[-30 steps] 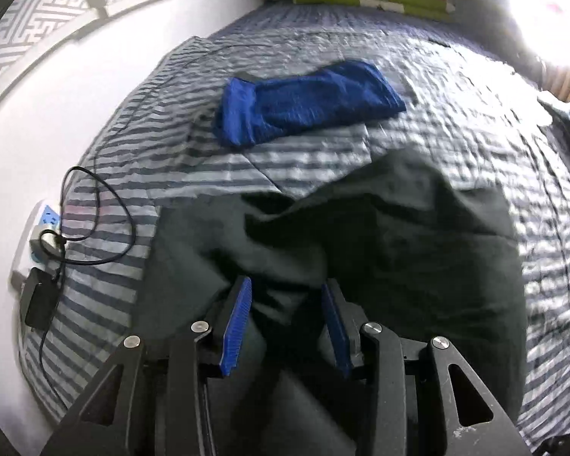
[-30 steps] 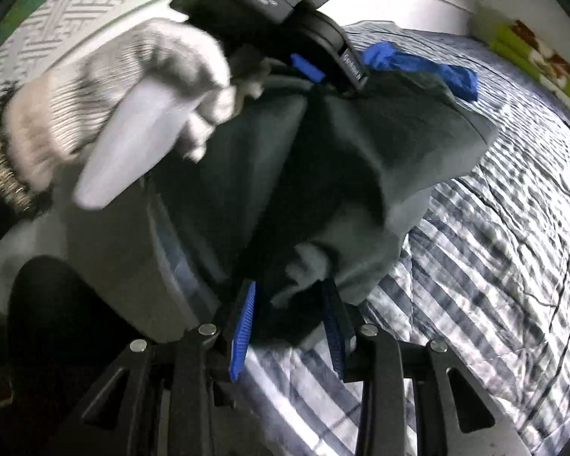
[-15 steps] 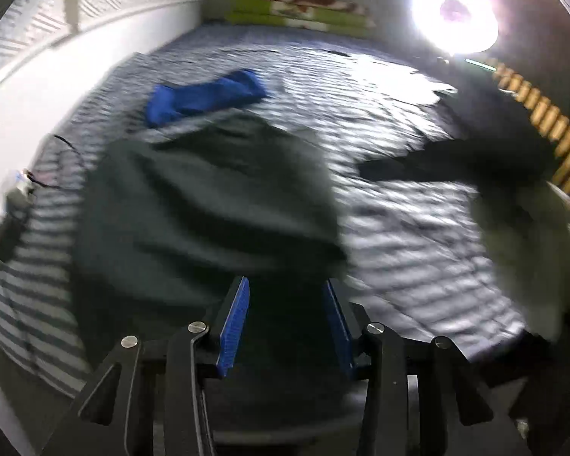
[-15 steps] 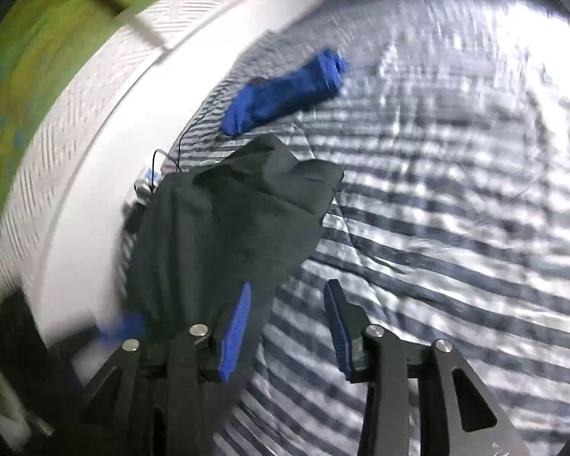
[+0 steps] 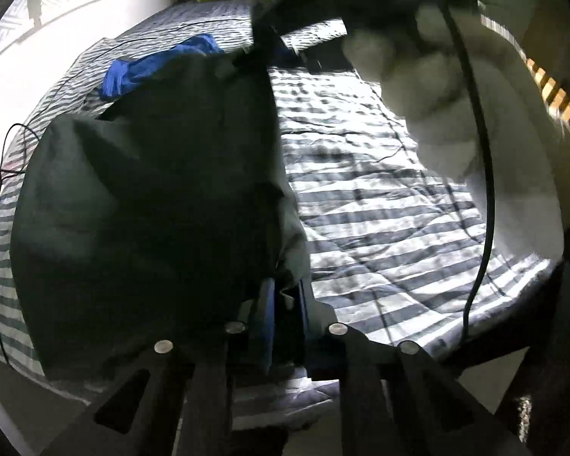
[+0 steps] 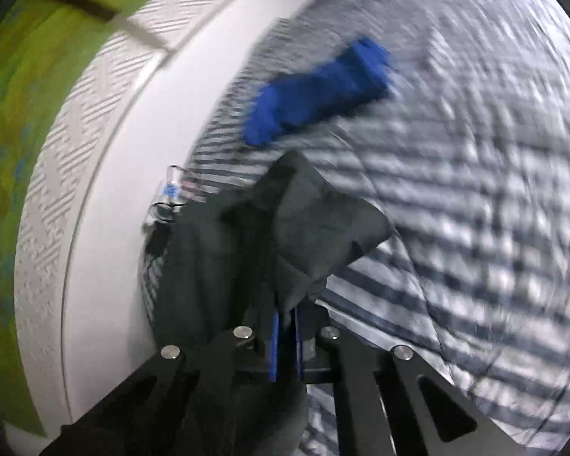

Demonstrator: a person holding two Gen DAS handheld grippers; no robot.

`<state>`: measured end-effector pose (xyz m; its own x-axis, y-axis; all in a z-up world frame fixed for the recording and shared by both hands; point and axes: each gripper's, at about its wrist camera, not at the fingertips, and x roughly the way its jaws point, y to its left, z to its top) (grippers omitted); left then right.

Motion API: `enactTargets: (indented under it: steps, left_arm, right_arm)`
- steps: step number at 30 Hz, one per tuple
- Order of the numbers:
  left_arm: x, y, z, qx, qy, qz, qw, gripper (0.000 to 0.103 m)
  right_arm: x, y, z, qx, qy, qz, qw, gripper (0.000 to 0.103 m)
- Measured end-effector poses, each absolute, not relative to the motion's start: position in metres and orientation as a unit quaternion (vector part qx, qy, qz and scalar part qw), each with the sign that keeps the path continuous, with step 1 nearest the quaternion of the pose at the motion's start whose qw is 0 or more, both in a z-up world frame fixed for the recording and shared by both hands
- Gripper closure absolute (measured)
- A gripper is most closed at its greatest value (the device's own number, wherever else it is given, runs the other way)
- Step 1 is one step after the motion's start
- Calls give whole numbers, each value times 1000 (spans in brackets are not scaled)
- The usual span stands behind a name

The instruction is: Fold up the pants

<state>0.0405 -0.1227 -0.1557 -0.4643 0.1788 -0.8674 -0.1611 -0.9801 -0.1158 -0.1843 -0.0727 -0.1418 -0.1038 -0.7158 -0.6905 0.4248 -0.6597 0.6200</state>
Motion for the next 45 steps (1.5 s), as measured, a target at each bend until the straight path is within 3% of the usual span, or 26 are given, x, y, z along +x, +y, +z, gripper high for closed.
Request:
enactTargets:
  steps: [3, 6, 11, 17, 23, 25, 27, 30, 31, 32, 33, 34, 41, 44, 45]
  left_arm:
    - [36, -115, -164, -511, -17, 851, 118, 93]
    - [25, -115, -171, -519, -26, 844, 129, 91]
    - [39, -135, -143, -501, -48, 853, 135, 77]
    - [65, -219, -106, -441, -79, 894, -2, 69]
    - [75, -295, -133, -461, -188, 865, -65, 67]
    - [89, -304, -139, -456, -232, 858, -56, 45]
    - [96, -308, -145, -455, -248, 853, -54, 38]
    - [90, -307, -152, -462, -239, 852, -51, 39]
    - [86, -308, -157, -466, -245, 849, -43, 45]
    - [84, -308, -160, -467, -251, 847, -42, 57]
    - [79, -308, -162, -471, -254, 844, -41, 88]
    - [74, -310, -164, -474, -259, 841, -38, 94]
    - [53, -341, -146, -449, -251, 857, -46, 97]
    - [47, -352, -149, -467, -253, 847, -30, 92]
    - [51, -352, -148, -471, -246, 846, -32, 84]
  right_arm:
    - [-186, -83, -134, 520, -63, -768, 368, 99]
    - [-199, -78, -171, 550, -62, -766, 327, 97]
    - [-198, -48, -165, 531, -72, -789, 301, 79]
    - [-146, -35, -126, 478, -38, -812, 332, 78]
    - [-76, -55, -134, 484, -11, -790, 377, 78]
    - [-67, -67, -132, 478, 20, -788, 388, 77]
    - [-68, -80, -124, 464, 50, -793, 391, 74]
    - [-80, -104, -112, 457, 59, -793, 399, 70]
    - [-86, -113, -110, 456, 64, -794, 397, 69]
    - [-93, -124, -109, 455, 77, -795, 394, 69]
    - [-99, -133, -110, 452, 91, -796, 394, 68]
    - [-107, -143, -113, 449, 114, -796, 391, 67]
    - [-167, -130, -172, 485, 142, -834, 221, 66]
    - [-175, -118, -169, 498, 104, -829, 233, 65]
    - [-171, -120, -162, 491, 111, -830, 240, 65]
